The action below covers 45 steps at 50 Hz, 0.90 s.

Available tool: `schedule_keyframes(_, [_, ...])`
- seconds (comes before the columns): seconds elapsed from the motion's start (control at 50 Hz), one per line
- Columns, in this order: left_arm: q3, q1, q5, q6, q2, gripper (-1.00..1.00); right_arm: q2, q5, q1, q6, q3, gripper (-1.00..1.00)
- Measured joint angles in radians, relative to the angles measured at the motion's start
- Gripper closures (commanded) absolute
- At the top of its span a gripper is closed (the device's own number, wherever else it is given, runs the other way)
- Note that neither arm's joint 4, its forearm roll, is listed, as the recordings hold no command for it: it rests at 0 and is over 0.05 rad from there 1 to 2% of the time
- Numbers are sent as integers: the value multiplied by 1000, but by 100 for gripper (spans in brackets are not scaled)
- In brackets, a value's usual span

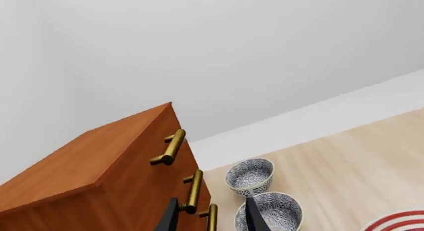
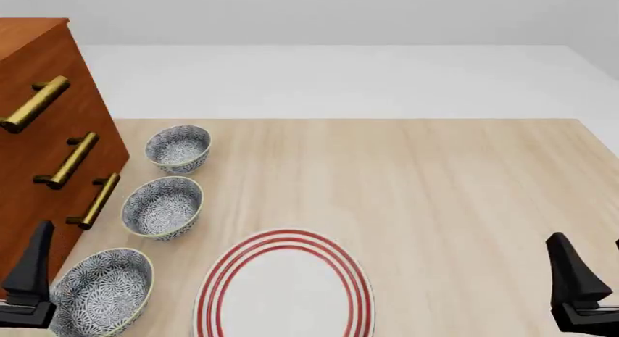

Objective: Open the top drawer of the cabinet.

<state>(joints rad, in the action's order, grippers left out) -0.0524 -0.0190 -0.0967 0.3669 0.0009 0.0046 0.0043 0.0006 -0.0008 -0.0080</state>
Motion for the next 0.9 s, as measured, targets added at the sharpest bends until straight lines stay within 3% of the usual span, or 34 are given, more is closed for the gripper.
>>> schedule_keyframes(0.64, [19,-18,-114,294,3,-100,0,0,0,0,0,-100])
schedule_keyframes(0.9, [28,-21,-186,393,67,-100,0,0,0,0,0,-100])
